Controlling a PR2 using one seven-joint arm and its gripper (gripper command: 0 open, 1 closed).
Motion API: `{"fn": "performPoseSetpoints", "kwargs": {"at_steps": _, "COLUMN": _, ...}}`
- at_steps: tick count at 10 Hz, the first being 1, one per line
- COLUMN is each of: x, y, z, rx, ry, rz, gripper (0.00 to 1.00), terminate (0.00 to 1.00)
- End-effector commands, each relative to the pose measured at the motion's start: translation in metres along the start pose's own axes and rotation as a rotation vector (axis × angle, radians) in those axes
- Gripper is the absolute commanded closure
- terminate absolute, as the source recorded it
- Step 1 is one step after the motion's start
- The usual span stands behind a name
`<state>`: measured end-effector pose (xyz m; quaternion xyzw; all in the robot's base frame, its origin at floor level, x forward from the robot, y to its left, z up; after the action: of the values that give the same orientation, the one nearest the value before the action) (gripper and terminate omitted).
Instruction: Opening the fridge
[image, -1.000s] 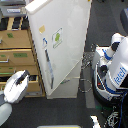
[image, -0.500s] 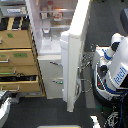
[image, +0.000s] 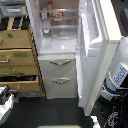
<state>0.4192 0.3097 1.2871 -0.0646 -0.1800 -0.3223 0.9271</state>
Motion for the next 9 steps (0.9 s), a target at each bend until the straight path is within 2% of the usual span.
{"fn": "performPoseSetpoints", "kwargs": {"at_steps": 1, "x": 0.092, "y": 0.113, "z": -0.261, "rx": -0.031, "ry": 0.208, "rz": 0.088, "gripper": 0.0, "terminate": 0.0}}
{"fn": "performPoseSetpoints", "kwargs": {"at_steps": 3, "x": 0.15, "y": 0.096, "z": -0.302, "rx": -0.003, "ry": 0.246, "rz": 0.072, "gripper": 0.0, "terminate": 0.0}}
{"fn": "performPoseSetpoints", "kwargs": {"at_steps": 9, "x": 0.48, "y": -0.195, "z": -0.365, "rx": -0.004, "ry": 0.237, "rz": -0.308, "gripper": 0.0, "terminate": 0.0}}
